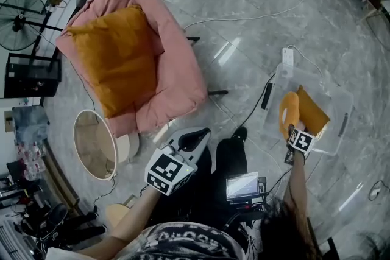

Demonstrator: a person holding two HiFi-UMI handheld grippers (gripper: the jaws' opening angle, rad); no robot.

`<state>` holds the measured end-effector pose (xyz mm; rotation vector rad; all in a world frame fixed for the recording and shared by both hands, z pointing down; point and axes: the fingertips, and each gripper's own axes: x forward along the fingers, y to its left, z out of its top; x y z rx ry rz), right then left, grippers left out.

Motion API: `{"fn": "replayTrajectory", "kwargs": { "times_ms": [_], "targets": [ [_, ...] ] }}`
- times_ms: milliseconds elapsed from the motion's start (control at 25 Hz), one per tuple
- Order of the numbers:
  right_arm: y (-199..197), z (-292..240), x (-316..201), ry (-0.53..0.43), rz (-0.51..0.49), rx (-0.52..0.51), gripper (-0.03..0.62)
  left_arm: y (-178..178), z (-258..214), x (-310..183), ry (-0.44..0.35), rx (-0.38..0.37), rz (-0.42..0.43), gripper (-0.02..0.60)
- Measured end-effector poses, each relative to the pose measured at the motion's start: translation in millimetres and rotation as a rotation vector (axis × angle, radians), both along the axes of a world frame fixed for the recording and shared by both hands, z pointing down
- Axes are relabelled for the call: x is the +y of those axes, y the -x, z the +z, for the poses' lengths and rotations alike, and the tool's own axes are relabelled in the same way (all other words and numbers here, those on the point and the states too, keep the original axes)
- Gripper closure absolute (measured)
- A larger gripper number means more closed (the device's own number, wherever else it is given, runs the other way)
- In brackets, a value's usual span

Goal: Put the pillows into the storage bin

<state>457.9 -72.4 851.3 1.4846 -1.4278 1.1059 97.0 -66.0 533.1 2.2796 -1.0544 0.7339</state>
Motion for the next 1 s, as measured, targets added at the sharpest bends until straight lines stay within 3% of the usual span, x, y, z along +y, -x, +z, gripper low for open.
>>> {"fn": "replayTrajectory", "kwargs": {
  "times_ms": [200, 440, 760, 1000],
  "targets": [
    [31.6, -38.5, -10.6, -0.099, -0.115, -0.097, 0.282, 8.5, -8.5, -8.2, -0.046, 0.014, -0.027, 0.569],
    [80.3, -124.8, -39.1, -0.266, -0.249, -0.21, 0.319, 30.4, -25.9, -17.7, -0.11, 0.025, -0.096, 0.569],
    [177.6, -236.8, -93.9, -0.454, -0.419, -0.369, 0.35, 68.5, -52.5, -20.0, -0.173, 0.045, -0.231, 0.569],
    [284.9, -287.9, -113.7, -0.51, -0.594, -0.461, 0.353, 134.5, -70.7, -4.6, -0.21, 0.031, -0.362, 0.569]
  ]
}}
